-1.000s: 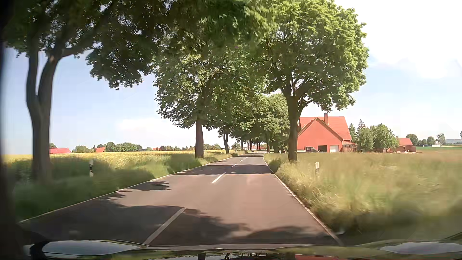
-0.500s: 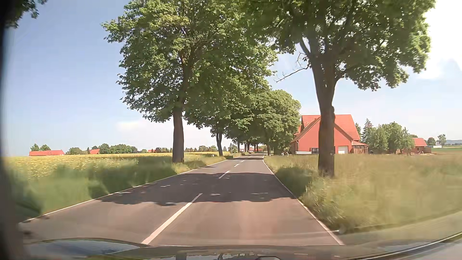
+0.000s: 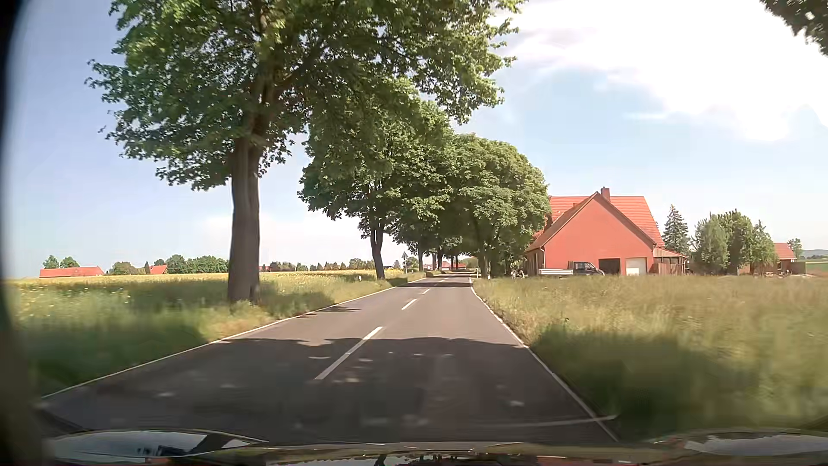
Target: Follow the waypoints while adhering to traffic rules and regulations
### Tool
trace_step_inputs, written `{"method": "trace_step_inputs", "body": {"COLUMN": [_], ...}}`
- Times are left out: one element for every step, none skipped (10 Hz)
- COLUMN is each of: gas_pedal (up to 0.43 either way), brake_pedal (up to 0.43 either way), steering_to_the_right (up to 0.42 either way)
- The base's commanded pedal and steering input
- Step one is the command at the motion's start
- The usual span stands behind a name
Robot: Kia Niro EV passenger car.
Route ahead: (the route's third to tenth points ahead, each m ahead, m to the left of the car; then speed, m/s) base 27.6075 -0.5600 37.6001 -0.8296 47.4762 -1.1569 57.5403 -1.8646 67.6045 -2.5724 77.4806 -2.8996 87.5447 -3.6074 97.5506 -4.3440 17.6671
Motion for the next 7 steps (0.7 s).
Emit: {"method": "trace_step_inputs", "body": {"gas_pedal": [0.15, 0.15, 0.15, 0.15, 0.15, 0.15, 0.15], "brake_pedal": [0.0, 0.0, 0.0, 0.0, 0.0, 0.0, 0.0], "steering_to_the_right": [0.004, 0.003, 0.003, 0.003, 0.003, 0.002, 0.002]}}
